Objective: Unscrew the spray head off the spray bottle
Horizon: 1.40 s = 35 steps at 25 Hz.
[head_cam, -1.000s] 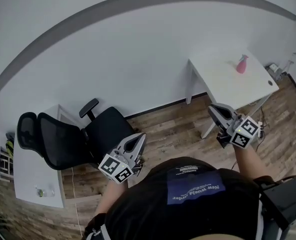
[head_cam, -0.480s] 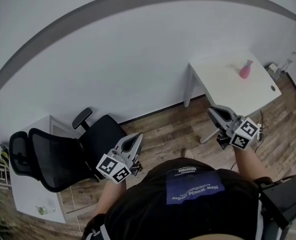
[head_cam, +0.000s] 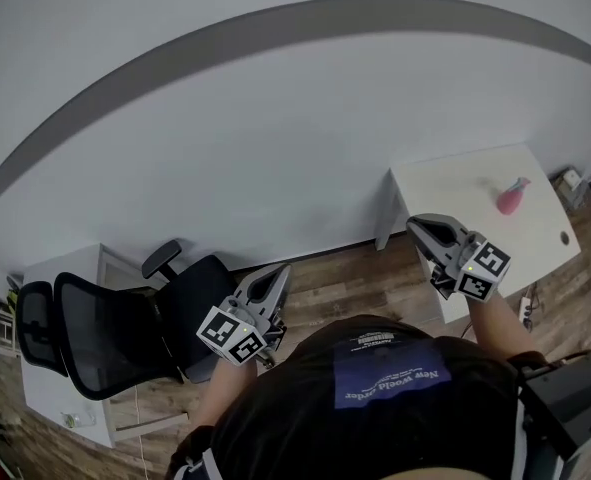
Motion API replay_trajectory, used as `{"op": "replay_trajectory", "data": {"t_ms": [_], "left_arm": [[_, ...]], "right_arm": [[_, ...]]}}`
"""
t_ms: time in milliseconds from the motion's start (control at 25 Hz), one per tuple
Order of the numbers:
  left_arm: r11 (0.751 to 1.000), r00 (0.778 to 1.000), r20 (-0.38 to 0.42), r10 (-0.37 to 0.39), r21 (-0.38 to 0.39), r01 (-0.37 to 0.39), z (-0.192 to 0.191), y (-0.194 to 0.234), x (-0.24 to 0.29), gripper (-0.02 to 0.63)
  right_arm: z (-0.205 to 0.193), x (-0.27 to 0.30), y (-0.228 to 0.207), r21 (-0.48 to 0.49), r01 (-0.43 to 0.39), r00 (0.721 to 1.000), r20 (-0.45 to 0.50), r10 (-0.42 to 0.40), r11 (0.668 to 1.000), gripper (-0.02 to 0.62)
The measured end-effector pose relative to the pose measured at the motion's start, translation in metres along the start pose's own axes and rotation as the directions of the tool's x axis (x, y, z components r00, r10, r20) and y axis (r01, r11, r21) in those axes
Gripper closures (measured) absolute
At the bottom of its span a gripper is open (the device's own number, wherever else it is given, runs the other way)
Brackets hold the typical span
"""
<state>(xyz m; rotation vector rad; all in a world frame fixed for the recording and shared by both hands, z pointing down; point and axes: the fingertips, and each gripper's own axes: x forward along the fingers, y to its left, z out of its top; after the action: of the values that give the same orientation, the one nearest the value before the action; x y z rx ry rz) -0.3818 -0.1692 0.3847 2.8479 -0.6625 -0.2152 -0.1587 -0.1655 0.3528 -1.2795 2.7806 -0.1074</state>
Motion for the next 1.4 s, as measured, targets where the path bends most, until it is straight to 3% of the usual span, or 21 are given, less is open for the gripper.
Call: {"op": "replay_trajectory", "data": {"t_ms": [280,560,680,880,1200,1320,1400], "left_arm": [[1.000,1.000,-0.030,-0.005,0.003,0.005,-0.006,0.009,0.082,0.618],[0.999,0.997,-0.064,-0.032,0.026,0.034,-0.004,0.033,0.118,0.618],[0.997,0.996,-0.056,-0.075,0.015,0.076,-0.004,0.055,0.132,0.618],[0.976,0.975,-0.046,-0.216,-0.034,0.214,0.013,0.099,0.163,0.618],[0.894,0.889,-0.102,-0.447,-0.013,0.448,0.051,0.153,0.202,0.618],[0.849,0.841,-0.119,-0.528,-0.034,0.528,0.060,0.158,0.213,0.618],[0.808,0.796,-0.140,-0.589,-0.060,0.587,0.057,0.160,0.220,0.618]], "right_arm": [[0.000,0.011,-0.073,-0.001,-0.054,0.999,-0.004,0.054,0.999,0.600],[-0.012,0.021,-0.113,0.018,-0.031,0.999,-0.024,0.031,0.999,0.601],[-0.016,0.033,-0.127,0.021,0.012,1.000,-0.022,-0.011,1.000,0.601],[-0.009,0.064,-0.147,-0.001,0.114,0.993,-0.023,-0.114,0.993,0.600],[0.019,0.106,-0.171,-0.004,0.312,0.950,0.022,-0.311,0.950,0.600],[0.028,0.106,-0.173,-0.003,0.398,0.916,0.051,-0.397,0.917,0.600],[0.028,0.100,-0.175,0.002,0.462,0.885,0.060,-0.461,0.887,0.600]]}}
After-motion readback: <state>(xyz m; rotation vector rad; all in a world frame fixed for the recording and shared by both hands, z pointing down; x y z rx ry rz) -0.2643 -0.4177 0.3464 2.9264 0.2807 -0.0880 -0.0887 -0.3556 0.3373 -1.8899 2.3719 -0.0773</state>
